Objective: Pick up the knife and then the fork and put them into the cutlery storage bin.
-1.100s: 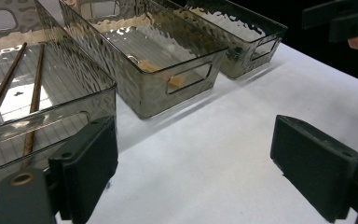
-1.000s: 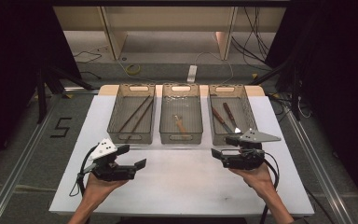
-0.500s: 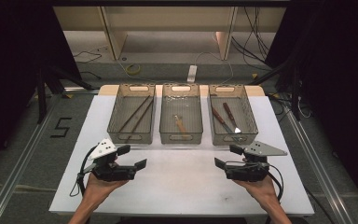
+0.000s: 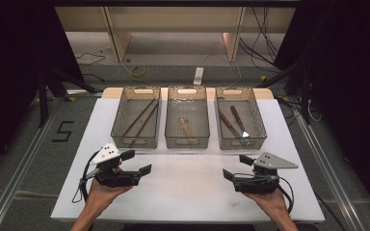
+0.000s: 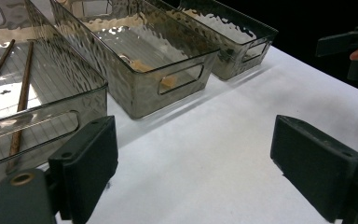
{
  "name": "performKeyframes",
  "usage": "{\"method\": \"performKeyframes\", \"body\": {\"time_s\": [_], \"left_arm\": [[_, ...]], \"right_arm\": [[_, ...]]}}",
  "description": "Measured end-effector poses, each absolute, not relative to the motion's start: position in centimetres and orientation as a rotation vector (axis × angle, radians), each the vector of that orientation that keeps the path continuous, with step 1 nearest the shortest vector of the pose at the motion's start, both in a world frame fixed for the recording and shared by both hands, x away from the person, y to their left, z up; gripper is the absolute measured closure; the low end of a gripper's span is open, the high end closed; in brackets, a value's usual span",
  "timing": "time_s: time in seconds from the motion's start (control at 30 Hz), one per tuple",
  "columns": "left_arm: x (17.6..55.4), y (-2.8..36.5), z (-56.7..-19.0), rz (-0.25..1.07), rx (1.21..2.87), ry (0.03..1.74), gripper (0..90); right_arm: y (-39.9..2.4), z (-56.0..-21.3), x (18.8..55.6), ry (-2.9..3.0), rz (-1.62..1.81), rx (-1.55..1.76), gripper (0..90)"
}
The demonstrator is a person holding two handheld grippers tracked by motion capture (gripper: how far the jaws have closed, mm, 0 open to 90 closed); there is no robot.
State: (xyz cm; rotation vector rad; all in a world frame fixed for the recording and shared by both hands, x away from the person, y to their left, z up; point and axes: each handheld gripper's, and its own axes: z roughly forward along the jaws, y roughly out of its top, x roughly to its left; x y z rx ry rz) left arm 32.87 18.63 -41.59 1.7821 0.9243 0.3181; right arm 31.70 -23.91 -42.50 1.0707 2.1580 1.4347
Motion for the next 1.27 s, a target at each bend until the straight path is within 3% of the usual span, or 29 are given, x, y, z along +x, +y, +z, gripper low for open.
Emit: {"method": "performKeyframes", "body": {"time_s": [1.27], "left_arm": [[32.92, 18.48, -41.64, 0.31, 1.79, 0.918, 14.2]], "right_arm": [[-24.43, -42.62, 31.22, 2.131, 1.442, 1.068, 19.1]]}}
